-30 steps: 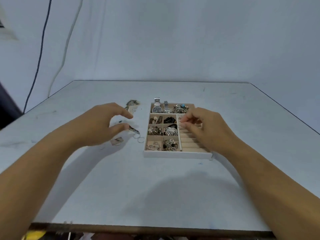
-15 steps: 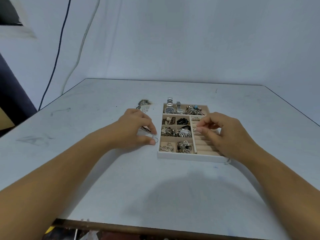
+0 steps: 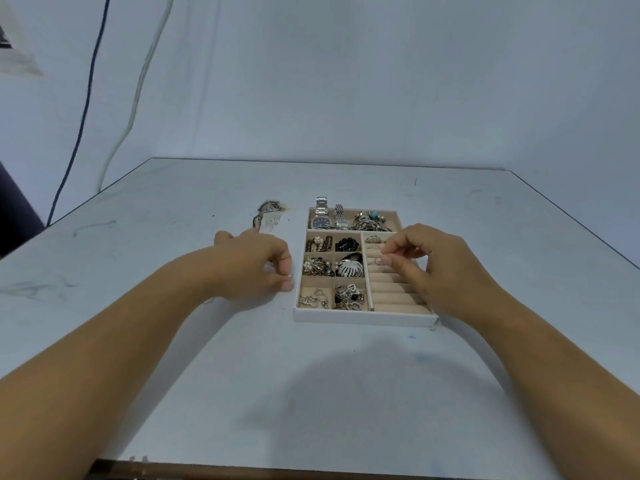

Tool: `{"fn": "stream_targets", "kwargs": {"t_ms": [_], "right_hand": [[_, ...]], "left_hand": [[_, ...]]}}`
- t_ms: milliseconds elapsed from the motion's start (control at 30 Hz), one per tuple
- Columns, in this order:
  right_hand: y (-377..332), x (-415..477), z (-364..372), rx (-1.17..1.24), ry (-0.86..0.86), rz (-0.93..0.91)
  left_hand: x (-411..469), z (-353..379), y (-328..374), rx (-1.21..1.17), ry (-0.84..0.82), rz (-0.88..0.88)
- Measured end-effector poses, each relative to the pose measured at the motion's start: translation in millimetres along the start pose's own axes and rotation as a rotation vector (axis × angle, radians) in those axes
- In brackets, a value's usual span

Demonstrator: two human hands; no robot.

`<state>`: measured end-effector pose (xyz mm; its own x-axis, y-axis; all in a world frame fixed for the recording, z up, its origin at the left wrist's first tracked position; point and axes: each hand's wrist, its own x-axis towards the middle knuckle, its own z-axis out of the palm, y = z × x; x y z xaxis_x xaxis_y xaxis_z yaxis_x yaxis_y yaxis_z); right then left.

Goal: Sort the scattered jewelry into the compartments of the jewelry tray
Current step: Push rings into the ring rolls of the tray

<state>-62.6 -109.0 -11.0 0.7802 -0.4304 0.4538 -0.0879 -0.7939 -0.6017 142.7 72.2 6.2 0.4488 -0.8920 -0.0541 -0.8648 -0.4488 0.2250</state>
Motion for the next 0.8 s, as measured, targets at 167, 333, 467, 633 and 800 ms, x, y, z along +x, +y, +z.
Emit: {"fn": "stream_targets", "kwargs": {"t_ms": [167, 333, 467, 633, 800], "right_hand": [[8.5, 2.2, -4.7, -0.026, 0.004, 0.012], [12.4, 4.0, -11.6, -0.038, 0.020, 0.015], [17.1, 4.7, -17.5, -0.057, 0.050, 0.012], [22.7, 6.0, -24.7, -0.055, 0.080, 0.020], [24.1, 6.9, -27.9, -0.061, 0.078, 0.007]], "left_hand": [[-9.7, -6.6, 14.9, -0.238, 0.306, 0.122], [-0.8, -1.6, 61.3, -0.364, 0.383, 0.275], [15.0, 11.4, 85.1, -0.322, 0.341, 0.342], [25.7, 20.3, 94.6, -0.260, 0.243, 0.357], [29.9, 22.7, 96.8, -0.162, 0.233, 0.368]]}}
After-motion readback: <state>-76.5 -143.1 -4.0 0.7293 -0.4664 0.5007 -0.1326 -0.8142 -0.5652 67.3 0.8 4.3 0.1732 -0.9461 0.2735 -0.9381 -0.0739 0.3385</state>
